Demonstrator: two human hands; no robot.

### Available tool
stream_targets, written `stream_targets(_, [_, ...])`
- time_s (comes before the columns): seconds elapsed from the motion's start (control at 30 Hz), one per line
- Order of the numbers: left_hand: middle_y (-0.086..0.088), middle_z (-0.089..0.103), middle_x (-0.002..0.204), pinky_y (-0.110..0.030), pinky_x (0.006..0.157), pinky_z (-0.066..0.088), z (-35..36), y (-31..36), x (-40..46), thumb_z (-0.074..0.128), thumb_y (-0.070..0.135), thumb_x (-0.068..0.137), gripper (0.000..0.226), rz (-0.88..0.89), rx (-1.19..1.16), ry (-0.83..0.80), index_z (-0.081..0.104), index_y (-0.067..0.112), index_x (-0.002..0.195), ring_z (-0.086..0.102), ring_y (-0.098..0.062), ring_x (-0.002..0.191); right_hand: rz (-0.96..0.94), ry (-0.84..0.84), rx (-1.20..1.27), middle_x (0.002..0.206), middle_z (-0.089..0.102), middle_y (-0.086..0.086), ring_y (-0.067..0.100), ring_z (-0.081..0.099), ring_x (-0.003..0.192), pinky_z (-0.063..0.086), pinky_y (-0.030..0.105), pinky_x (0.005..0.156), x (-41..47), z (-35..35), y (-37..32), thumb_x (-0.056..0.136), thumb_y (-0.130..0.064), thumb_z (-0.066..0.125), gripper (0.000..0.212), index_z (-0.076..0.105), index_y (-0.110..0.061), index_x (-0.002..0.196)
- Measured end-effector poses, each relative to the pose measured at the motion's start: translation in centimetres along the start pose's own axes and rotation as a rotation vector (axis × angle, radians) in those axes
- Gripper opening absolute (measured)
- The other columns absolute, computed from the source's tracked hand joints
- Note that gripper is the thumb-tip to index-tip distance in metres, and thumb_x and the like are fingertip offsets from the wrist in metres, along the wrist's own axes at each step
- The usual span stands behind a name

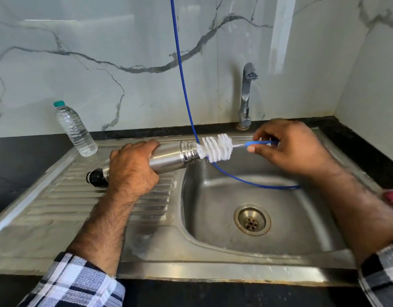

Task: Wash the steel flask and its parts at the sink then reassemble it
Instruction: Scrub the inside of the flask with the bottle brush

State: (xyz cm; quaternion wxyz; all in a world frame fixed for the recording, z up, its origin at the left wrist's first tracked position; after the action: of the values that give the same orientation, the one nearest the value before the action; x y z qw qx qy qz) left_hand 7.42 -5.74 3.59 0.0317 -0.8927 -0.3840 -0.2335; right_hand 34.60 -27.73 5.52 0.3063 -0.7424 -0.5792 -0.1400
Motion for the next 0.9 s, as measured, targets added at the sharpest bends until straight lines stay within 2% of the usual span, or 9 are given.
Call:
stream_targets(0.1, [0.009, 0.072, 0.105, -0.044, 0.096, 0.044, 0.1, -0.1, 0.1, 0.095, 0.019, 0.056, 0.08, -0.022, -0.006, 0.001, 0.061, 0.035, 0.127, 0.063, -0.022, 0.097, -0.093, 0.149, -0.087, 0.085, 0.067, -0.002, 0.025, 0.065, 0.078, 0.048, 0.031, 0.071, 0.5, -0.5, -0.9, 0.09, -0.038, 0.076, 0.017, 0.079, -0.023, 0.097])
stream_targets(0.2, [0.01, 0.071, 0.105, -0.044, 0.097, 0.044, 0.3, 0.2, 0.1, 0.094, 0.019, 0.057, 0.078, -0.018, -0.013, -0.017, 0.061, 0.035, 0.126, 0.062, -0.02, 0.096, -0.085, 0.159, -0.135, 0.085, 0.072, -0.005, 0.027, 0.07, 0.082, 0.051, 0.033, 0.069, 0.3, -1.0, -1.1, 0.091, -0.046, 0.067, 0.024, 0.081, -0.028, 0.098])
stream_targets(0.27, [0.01, 0.071, 0.105, -0.044, 0.099, 0.043, 0.4, 0.5, 0.0, 0.094, 0.018, 0.059, 0.076, -0.003, -0.011, -0.032, 0.061, 0.035, 0.126, 0.061, -0.019, 0.097, -0.045, 0.099, -0.146, 0.078, 0.072, -0.006, 0.028, 0.071, 0.081, 0.054, 0.037, 0.069, 0.3, -0.8, -1.2, 0.093, -0.049, 0.064, 0.026, 0.081, -0.029, 0.095])
stream_targets(0.37, [0.011, 0.07, 0.113, -0.043, 0.101, 0.039, 0.3, 1.2, -0.1, 0.091, 0.016, 0.063, 0.078, 0.03, 0.036, -0.029, 0.06, 0.035, 0.132, 0.06, -0.019, 0.104, 0.068, -0.089, -0.14, 0.064, 0.055, -0.01, 0.028, 0.062, 0.077, 0.047, 0.036, 0.069, 0.8, 0.3, -1.0, 0.099, -0.044, 0.066, 0.023, 0.079, -0.027, 0.092])
stream_targets(0.47, [0.01, 0.07, 0.119, -0.042, 0.101, 0.038, 0.0, 2.5, -0.3, 0.088, 0.015, 0.062, 0.079, 0.075, 0.072, -0.002, 0.061, 0.034, 0.133, 0.06, -0.022, 0.11, 0.156, -0.244, -0.072, 0.066, 0.057, -0.011, 0.02, 0.059, 0.074, 0.044, 0.034, 0.069, 1.1, 1.9, -1.4, 0.102, -0.042, 0.062, 0.029, 0.075, -0.026, 0.082])
stream_targets(0.6, [0.013, 0.071, 0.106, -0.041, 0.089, 0.037, 0.7, 4.9, -0.6, 0.087, 0.017, 0.049, 0.072, 0.174, 0.077, 0.051, 0.065, 0.035, 0.116, 0.061, -0.024, 0.1, 0.13, -0.373, 0.03, 0.076, 0.066, -0.004, 0.02, 0.062, 0.076, 0.05, 0.037, 0.072, 0.7, 4.6, -3.6, 0.106, -0.041, 0.057, 0.036, 0.066, -0.021, 0.078])
stream_targets(0.7, [0.013, 0.071, 0.113, -0.041, 0.093, 0.04, 0.7, 4.2, -0.2, 0.088, 0.021, 0.054, 0.077, 0.112, 0.033, 0.018, 0.062, 0.037, 0.124, 0.061, -0.023, 0.105, 0.015, -0.212, 0.079, 0.081, 0.067, -0.009, 0.015, 0.063, 0.074, 0.053, 0.036, 0.067, 0.6, 3.2, -3.5, 0.099, -0.05, 0.066, 0.025, 0.07, -0.027, 0.09])
stream_targets(0.77, [0.013, 0.07, 0.114, -0.041, 0.096, 0.041, 0.5, 3.2, -0.1, 0.091, 0.024, 0.057, 0.079, 0.056, -0.003, -0.006, 0.06, 0.038, 0.128, 0.061, -0.021, 0.106, -0.13, -0.088, -0.031, 0.088, 0.066, -0.011, 0.016, 0.065, 0.074, 0.054, 0.036, 0.064, 0.7, 1.9, -3.6, 0.095, -0.052, 0.066, 0.023, 0.073, -0.03, 0.095])
stream_targets(0.9, [0.01, 0.071, 0.116, -0.042, 0.098, 0.042, 0.0, 2.8, -0.1, 0.093, 0.023, 0.057, 0.081, 0.057, -0.048, 0.011, 0.06, 0.036, 0.13, 0.062, -0.021, 0.106, -0.218, 0.068, -0.174, 0.079, 0.069, -0.003, 0.03, 0.069, 0.068, 0.05, 0.033, 0.056, 1.0, 0.5, -4.1, 0.091, -0.045, 0.064, 0.024, 0.073, -0.023, 0.084])
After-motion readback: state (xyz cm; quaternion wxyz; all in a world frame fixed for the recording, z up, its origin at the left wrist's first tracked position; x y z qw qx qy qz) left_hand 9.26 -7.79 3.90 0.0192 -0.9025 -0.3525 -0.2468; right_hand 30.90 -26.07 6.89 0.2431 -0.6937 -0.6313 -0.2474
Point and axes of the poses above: each hand's wrist, its own x-axis towards the middle knuckle, its own z-axis out of the palm, y = z × x, the point moved 5 cm from there along x, towards the middle knuckle
